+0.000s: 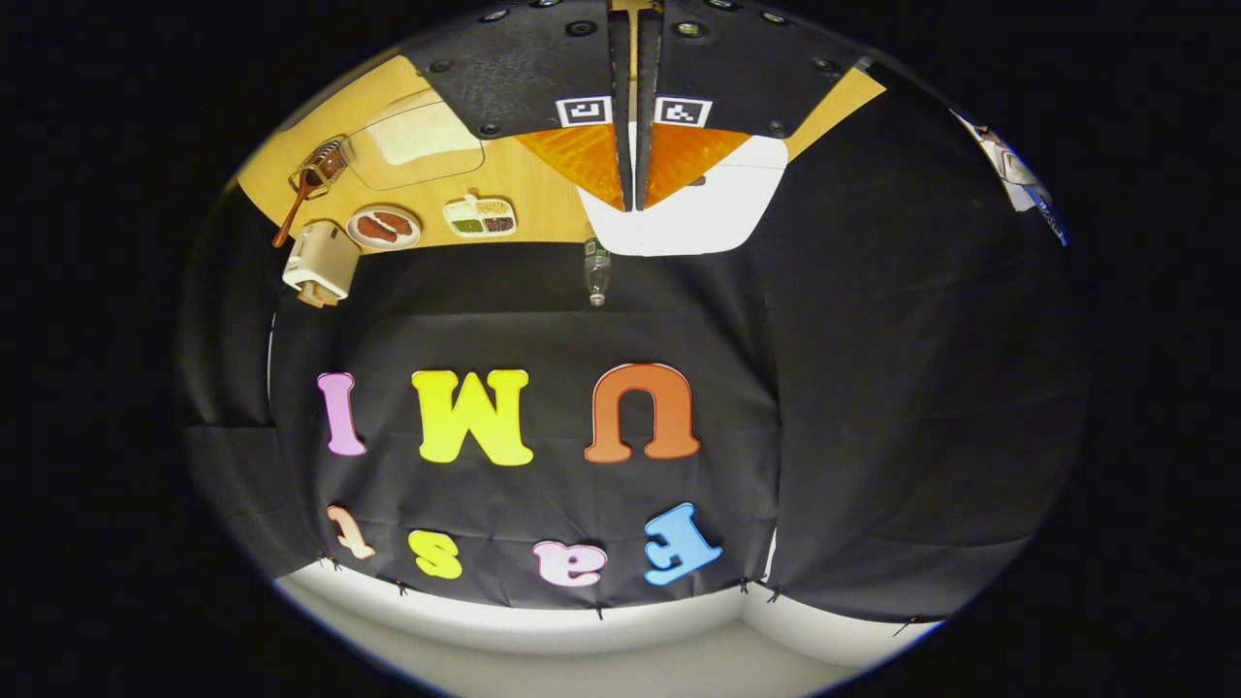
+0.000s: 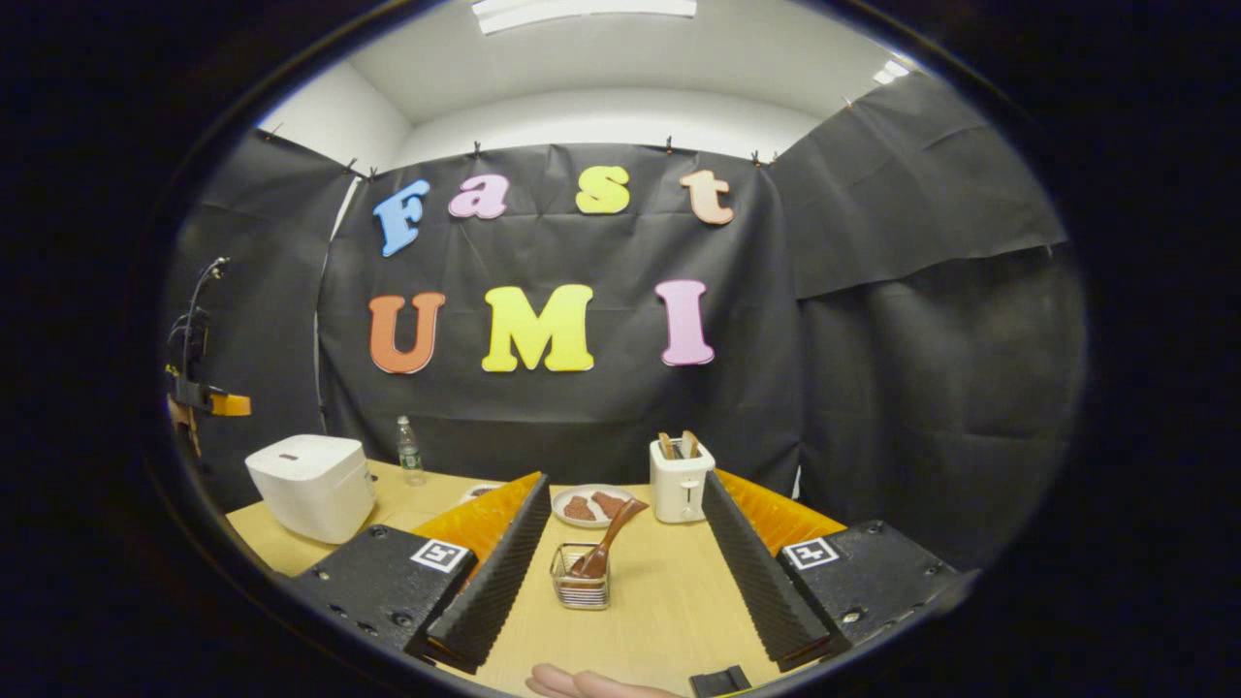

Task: Close the left gripper, press the button to open the rice cooker; take a wooden spoon from the chopstick holder with the right hand, scoop a spoonful of rice and pour it into the rice cooker, then put the wooden spoon back into the chopstick holder.

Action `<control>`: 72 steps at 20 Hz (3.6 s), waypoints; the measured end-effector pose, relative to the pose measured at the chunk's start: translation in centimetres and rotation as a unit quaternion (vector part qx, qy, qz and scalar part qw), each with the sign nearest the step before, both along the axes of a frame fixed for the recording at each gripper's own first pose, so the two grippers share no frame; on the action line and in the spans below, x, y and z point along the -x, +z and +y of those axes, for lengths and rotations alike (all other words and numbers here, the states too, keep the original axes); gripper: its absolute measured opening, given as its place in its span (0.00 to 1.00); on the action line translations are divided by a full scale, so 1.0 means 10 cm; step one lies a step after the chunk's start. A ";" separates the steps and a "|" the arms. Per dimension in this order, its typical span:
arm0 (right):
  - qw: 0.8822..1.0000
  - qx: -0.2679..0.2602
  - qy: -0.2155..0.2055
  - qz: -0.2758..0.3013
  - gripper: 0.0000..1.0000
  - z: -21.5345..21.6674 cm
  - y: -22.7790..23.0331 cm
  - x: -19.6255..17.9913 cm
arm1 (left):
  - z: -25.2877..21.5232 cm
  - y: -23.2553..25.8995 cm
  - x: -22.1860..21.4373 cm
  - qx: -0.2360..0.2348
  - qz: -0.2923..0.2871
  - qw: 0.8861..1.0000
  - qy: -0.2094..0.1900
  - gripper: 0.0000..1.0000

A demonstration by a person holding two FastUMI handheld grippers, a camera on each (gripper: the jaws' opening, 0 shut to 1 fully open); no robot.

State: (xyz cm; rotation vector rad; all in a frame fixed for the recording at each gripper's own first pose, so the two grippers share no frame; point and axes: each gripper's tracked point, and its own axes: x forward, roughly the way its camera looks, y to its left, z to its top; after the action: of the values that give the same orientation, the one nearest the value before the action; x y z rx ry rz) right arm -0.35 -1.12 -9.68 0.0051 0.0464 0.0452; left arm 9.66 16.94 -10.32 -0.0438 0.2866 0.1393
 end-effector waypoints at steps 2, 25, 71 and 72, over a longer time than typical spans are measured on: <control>1.000 0.011 -0.003 -0.001 0.99 -0.04 -0.10 -0.13 | 0.01 -0.22 -0.23 0.011 0.032 0.999 -0.006 0.02; 0.998 0.038 -0.011 0.050 1.00 -0.11 -0.50 -0.33 | 0.52 -1.17 -0.76 0.053 0.175 0.983 0.031 0.00; 0.957 -0.168 0.036 0.232 0.49 0.33 -2.13 -2.46 | -0.29 -0.13 2.14 -0.001 -0.115 0.993 -0.036 0.96; 0.957 -0.175 0.046 0.229 0.30 0.38 -2.11 -2.44 | -0.26 -0.16 2.15 0.001 -0.112 0.993 -0.034 0.96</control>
State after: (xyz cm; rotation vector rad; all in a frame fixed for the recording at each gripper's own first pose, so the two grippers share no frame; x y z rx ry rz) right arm 24.05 2.65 -30.75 0.3682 0.5034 0.1441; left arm -11.84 14.30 -11.95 -0.0521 0.0642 0.0654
